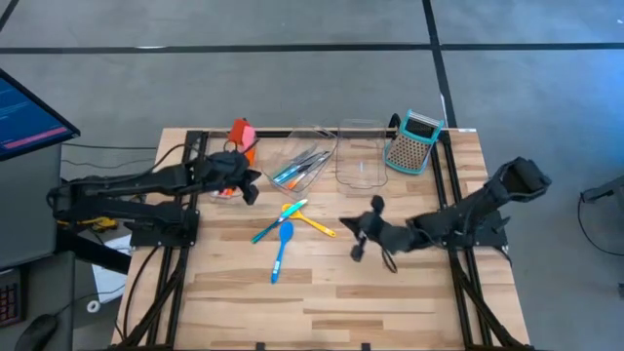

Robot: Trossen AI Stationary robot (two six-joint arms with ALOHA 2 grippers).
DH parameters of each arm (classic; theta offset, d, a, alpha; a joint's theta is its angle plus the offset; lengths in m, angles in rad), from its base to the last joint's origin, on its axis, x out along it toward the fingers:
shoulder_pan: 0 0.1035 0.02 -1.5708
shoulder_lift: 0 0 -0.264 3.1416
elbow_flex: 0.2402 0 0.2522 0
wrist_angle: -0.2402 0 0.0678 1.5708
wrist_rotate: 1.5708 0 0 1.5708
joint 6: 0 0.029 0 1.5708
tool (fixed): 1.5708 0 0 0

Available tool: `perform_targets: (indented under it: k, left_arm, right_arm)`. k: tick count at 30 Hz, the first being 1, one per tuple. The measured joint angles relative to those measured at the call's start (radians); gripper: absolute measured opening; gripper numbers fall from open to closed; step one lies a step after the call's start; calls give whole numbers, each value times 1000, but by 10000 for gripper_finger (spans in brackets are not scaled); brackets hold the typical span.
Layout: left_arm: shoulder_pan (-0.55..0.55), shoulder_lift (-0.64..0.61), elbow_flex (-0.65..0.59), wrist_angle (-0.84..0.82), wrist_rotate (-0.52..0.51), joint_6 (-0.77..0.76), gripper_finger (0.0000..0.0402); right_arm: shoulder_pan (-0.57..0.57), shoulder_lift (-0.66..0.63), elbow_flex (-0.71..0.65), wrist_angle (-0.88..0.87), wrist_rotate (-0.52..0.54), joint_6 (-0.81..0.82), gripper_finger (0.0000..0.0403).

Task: Pick & Place Kitchen Items
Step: Adjust the transparent bins on the table

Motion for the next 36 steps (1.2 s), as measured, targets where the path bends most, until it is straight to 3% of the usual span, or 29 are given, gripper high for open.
perform_targets:
  k: [4, 9, 13, 17, 26, 36]
  left_arm:
    - [-8, 19, -38, 126, -2, -2, 1]
    - [-7, 71, -39, 257, -8, 48, 1]
    - [16, 123, -37, 285, -8, 55, 1]
    - [50, 199, -37, 287, -9, 54, 1]
    - [114, 267, -35, 341, 6, 106, 1]
    - [146, 317, -36, 335, 68, 107, 1]
  right_arm:
    - [-142, 26, 101, -80, -121, -30, 0]
    - [-313, 94, 302, -393, -342, -31, 0]
    - [-417, 208, 481, -636, -446, -72, 0]
    - [-481, 346, 639, -738, -525, -143, 0]
    - [-537, 579, 893, -997, -522, -228, 0]
    - [-592, 687, 998, -1050, -414, -241, 0]
